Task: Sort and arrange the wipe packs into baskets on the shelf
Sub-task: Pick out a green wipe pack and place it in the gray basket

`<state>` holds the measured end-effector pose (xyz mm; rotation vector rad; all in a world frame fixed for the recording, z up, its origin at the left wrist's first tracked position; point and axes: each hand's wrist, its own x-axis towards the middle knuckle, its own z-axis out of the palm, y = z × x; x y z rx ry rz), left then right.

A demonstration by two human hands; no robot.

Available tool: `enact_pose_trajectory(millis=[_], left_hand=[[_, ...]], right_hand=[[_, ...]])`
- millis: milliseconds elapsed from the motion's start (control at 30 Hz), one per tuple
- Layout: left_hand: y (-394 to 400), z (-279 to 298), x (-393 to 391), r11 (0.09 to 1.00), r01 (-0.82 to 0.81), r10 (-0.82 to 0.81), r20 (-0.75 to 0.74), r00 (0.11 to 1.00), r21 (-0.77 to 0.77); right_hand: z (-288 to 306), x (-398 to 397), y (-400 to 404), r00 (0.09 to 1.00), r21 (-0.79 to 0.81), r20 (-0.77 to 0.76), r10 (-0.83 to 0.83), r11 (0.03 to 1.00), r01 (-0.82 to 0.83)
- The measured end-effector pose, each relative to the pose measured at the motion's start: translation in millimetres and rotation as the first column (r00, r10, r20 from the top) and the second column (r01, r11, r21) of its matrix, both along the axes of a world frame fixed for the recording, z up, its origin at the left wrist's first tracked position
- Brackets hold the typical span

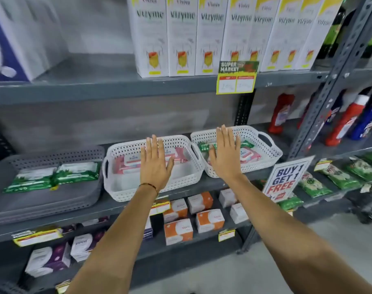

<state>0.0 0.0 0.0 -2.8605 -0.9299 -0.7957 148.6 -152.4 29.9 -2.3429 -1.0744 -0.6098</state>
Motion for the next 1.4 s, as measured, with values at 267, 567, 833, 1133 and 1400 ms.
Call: enact_pose_trajectory(millis=[267,567,833,1133,1400], left_hand=[[43,-32,97,0.989,0.017,-0.040,-0.153,0.987,-0.149],[34,-53,163,0.910,0.236,-0.291,-0.117,0.950,-0.341],[26,-69,169,0.883,0.273,-0.321,-0.067,0.945,-0.382],[24,-66,167,0.885,0.255,-0.305,-0.072,0.949,-0.389],[38,-51,131,0.925,0.224,-0.255,-0.065,0.965,-0.306]], right_hand=[[-31,128,45,0.950,-0.403,-0.311,0.033,0.901,-0.163],[-37,207,103,0.868,-0.520,-0.494,-0.044,0.816,-0.254],[-48,215,115,0.815,-0.638,-0.555,-0.167,0.715,-0.287],[-56,203,106,0.913,-0.533,-0.406,-0.040,0.822,-0.200],[-39,164,97,0.955,-0.264,-0.276,-0.112,0.964,0.037]])
